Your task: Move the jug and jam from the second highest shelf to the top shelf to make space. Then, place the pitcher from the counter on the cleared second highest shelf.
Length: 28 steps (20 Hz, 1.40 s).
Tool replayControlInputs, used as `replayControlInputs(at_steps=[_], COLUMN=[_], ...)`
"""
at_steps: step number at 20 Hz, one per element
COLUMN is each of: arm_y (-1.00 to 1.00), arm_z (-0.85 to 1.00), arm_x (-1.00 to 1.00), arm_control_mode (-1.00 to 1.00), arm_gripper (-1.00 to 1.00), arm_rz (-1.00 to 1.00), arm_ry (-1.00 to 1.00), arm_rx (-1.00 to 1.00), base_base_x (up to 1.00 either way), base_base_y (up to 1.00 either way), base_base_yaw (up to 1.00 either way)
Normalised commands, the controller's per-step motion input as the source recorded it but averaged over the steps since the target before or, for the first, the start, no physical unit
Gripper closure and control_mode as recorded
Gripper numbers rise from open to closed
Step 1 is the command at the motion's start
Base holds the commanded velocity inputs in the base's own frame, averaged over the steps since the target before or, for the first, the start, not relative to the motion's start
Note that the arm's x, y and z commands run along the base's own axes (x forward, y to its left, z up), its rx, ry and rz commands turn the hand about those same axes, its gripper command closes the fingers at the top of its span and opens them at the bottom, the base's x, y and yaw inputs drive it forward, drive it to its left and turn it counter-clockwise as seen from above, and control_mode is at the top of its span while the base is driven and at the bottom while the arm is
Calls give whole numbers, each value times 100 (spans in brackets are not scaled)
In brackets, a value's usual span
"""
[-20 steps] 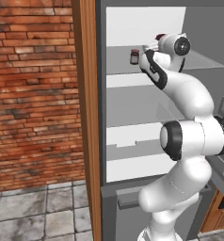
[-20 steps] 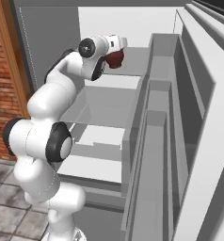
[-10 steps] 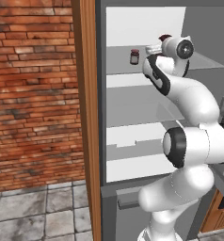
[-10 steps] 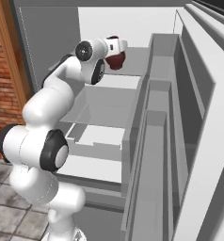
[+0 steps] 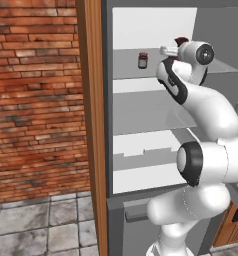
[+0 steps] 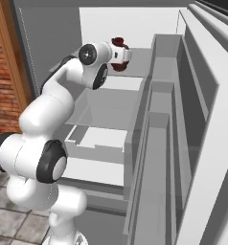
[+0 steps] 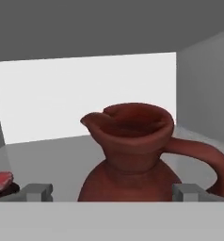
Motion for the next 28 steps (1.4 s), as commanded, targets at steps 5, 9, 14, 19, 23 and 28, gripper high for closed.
replayControlInputs(at_steps=[5, 9, 14, 19, 23, 28], arm_y=[2, 12, 17, 8, 8, 8], arm_z=[-14, 2, 12, 7, 2, 0], arm_x=[0, 0, 2, 7, -2, -60], arm_control_mode=[-100, -100, -100, -100, -100, -100], arm_gripper=[-100, -100, -100, -100, -100, -100], arm_rz=[-5, -1, 0, 0, 0, 0], arm_ry=[0, 1, 1, 0, 0, 7], arm_rx=[29, 13, 5, 1, 0, 0], base_base_x=[0, 0, 0, 0, 0, 0], base_base_y=[0, 0, 0, 0, 0, 0], base_base_yaw=[0, 0, 0, 0, 0, 0])
